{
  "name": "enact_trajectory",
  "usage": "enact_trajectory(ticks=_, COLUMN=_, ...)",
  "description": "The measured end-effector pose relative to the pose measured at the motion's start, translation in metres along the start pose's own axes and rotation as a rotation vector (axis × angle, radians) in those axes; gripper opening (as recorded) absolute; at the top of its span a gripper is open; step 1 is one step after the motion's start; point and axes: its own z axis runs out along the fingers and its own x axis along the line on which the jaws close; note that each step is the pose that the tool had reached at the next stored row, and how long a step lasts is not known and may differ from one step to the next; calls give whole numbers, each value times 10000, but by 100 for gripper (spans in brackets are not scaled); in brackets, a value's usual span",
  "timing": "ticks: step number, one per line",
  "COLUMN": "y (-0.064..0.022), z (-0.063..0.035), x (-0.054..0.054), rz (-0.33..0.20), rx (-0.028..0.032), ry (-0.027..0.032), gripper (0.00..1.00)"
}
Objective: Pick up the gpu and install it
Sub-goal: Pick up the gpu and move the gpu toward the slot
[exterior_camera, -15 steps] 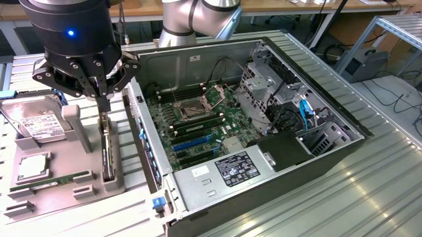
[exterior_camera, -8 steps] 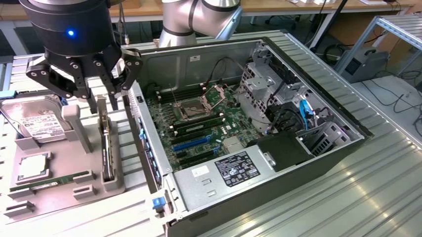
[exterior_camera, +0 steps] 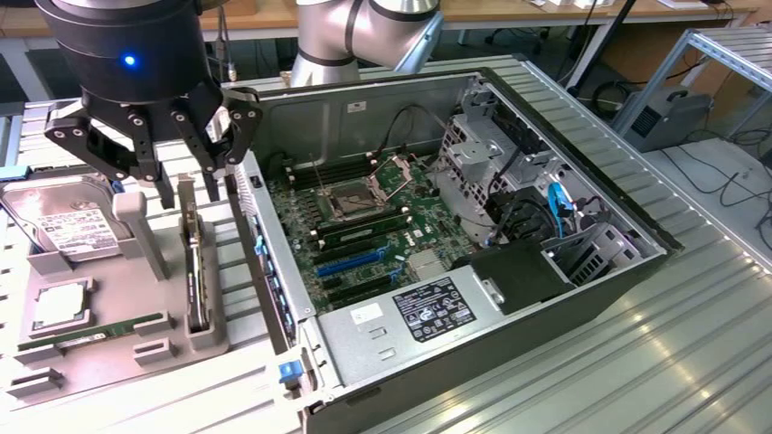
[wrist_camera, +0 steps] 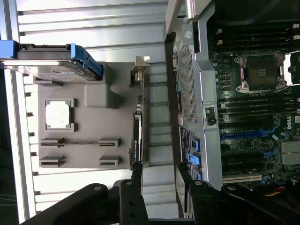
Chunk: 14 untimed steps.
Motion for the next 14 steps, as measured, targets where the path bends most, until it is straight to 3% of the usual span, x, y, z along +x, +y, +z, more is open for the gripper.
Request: enact_trajectory(ticks=14, y=-10, z=77, x=87, rz=2, rx=-25, ry=2, gripper=42)
